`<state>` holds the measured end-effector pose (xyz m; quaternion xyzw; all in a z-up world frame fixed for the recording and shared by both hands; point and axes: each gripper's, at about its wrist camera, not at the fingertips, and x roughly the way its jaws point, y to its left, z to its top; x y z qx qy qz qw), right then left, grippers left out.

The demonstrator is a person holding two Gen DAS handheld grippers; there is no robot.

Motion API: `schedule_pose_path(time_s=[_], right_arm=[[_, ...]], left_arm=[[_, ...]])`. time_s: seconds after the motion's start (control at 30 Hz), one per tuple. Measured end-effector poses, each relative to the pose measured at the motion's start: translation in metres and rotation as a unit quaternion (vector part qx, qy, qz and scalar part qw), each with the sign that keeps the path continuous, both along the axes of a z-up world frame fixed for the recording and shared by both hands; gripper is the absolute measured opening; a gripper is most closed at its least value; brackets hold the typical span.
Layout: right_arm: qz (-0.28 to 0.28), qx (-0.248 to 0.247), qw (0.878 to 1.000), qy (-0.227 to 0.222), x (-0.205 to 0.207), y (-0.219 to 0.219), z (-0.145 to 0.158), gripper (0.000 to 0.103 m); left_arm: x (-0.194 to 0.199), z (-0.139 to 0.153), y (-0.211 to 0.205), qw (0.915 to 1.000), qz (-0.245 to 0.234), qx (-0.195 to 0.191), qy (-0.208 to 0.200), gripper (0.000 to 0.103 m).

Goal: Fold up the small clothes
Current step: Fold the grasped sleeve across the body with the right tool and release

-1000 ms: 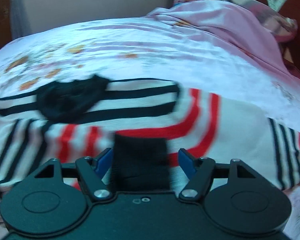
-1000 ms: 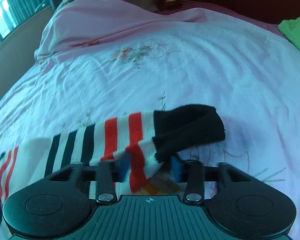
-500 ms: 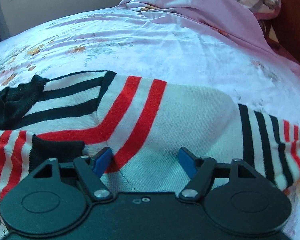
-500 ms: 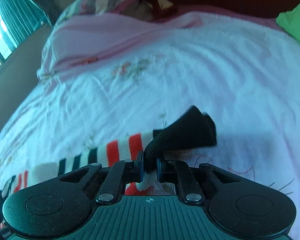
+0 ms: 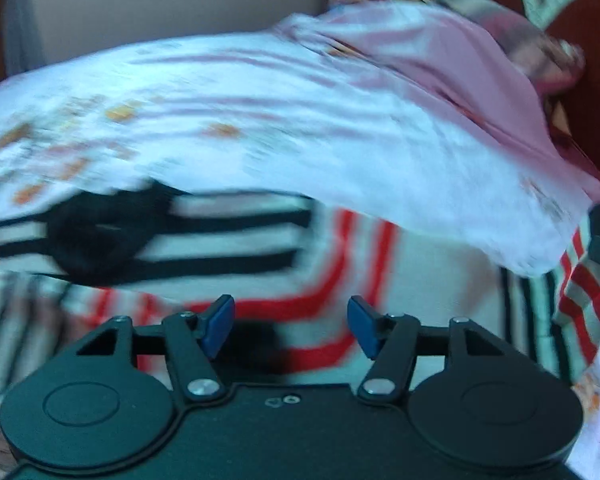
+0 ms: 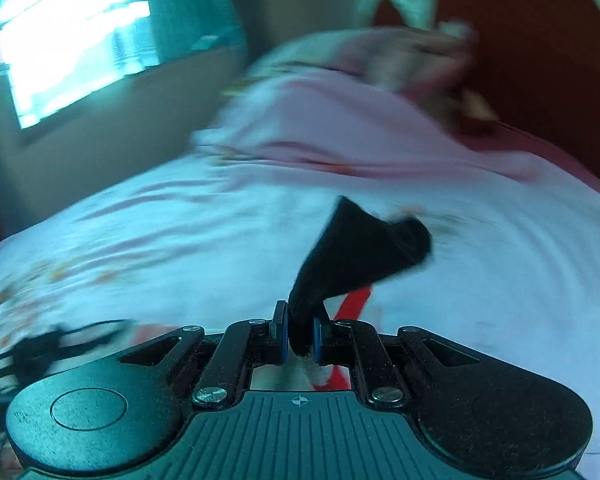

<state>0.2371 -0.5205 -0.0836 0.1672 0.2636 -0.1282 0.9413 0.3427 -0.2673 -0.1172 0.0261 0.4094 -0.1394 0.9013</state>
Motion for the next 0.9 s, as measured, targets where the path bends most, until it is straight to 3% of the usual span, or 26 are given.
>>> schedule_pose_path(time_s=[0.1,0.2,0.37,0.47,0.5,0.57,0.7,0.77,0.83,0.9], right_arm=[[0.074,0.01,0.997,-0.012,0.027,0.065,0.003,0.011],[0.14,0.022,0.99,0.004,0.051,0.13,-0.011,0.011],[0.205,0.049,0.971,0.112,0.083,0.199,-0.071,0.015],[0.22,0.052,0.968,0.106,0.075,0.204,-0.071,0.037],[0.223,0.062,0.968,0.099,0.072,0.2,-0.064,0.044],[0.224,0.059,0.97,0.075,0.059,0.191,-0.047,0.046],[0.192,0.029,0.98,0.039,0.04,0.162,-0.021,0.046],[0.174,0.032,0.983,0.04,0.036,0.145,-0.019,0.046],[0.16,0.04,0.985,0.04,0.033,0.129,-0.021,0.046],[0.146,0.047,0.987,0.04,0.028,0.117,-0.023,0.046]], left_arm=[[0.007,0.012,0.049,0.9994,0.034,0.003,-0.008,0.062],[0.011,0.013,0.094,0.9976,0.067,0.012,-0.011,0.063],[0.014,0.002,0.142,0.9948,0.101,0.003,0.015,0.064],[0.012,0.0,0.15,0.9942,0.095,-0.038,0.034,0.07],[0.012,0.0,0.149,0.9941,0.086,-0.055,0.037,0.078],[0.014,0.002,0.143,0.9917,0.069,-0.095,0.053,0.088],[0.019,-0.009,0.131,0.9771,0.067,-0.17,0.109,0.088],[0.021,-0.021,0.125,0.9708,0.068,-0.187,0.134,0.075],[0.024,-0.036,0.119,0.9638,0.062,-0.205,0.159,0.04],[0.025,-0.052,0.118,0.9516,0.07,-0.236,0.184,0.021]])
